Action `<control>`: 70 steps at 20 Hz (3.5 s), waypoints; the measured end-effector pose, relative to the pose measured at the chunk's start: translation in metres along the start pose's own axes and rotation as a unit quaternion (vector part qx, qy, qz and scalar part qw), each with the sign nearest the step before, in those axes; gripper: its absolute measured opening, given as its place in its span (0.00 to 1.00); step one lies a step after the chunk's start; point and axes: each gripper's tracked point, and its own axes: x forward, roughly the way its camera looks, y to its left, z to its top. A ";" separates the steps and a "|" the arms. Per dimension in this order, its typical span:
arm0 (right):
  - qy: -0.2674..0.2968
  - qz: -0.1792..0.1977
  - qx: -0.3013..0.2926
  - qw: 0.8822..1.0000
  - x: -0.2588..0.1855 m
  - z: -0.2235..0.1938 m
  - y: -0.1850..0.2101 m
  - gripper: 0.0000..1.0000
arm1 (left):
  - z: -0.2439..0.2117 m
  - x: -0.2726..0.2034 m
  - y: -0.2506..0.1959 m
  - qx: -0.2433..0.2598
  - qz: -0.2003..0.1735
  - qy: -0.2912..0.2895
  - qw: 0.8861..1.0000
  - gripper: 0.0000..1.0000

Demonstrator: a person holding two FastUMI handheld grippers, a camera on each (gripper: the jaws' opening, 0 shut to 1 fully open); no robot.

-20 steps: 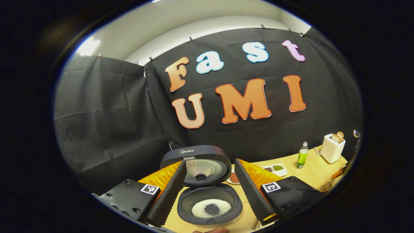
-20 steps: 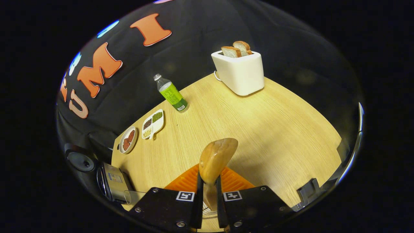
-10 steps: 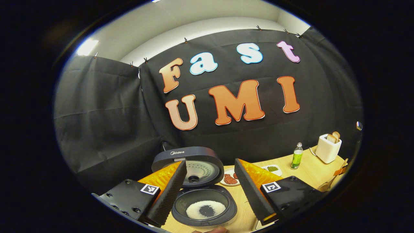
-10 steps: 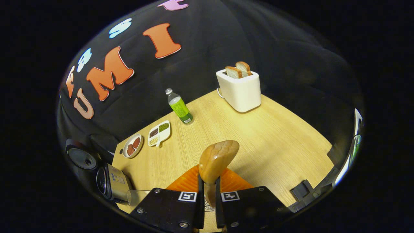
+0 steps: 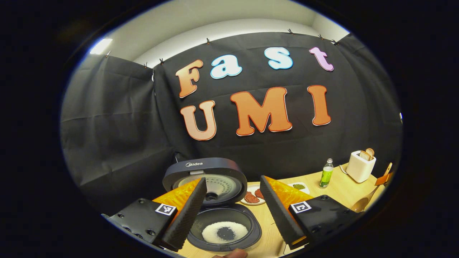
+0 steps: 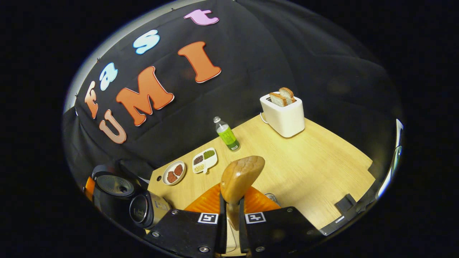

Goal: Close the left gripper, press the button to open the rice cooker; take a wooden spoon from the chopstick holder with the right hand, scoop a spoonful of rice and pour it into the rice cooker, then put the wooden spoon back into the chopstick holder.

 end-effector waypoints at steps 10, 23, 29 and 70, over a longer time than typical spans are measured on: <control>-0.005 -0.034 -0.051 0.998 0.010 -0.068 0.052 0.12 | -0.027 0.028 0.033 -0.007 -0.053 0.009 0.999 1.00; -0.062 -0.135 -0.208 0.967 0.028 -0.105 0.043 0.12 | -0.042 0.046 0.041 0.008 -0.088 0.019 0.996 1.00; -0.098 -0.150 -0.247 0.952 0.027 -0.122 0.037 0.10 | -0.052 0.052 0.036 0.019 -0.094 0.032 0.995 1.00; 0.107 0.001 0.012 0.994 0.045 -0.202 0.102 0.08 | -0.079 0.048 0.069 0.024 -0.061 0.065 0.996 1.00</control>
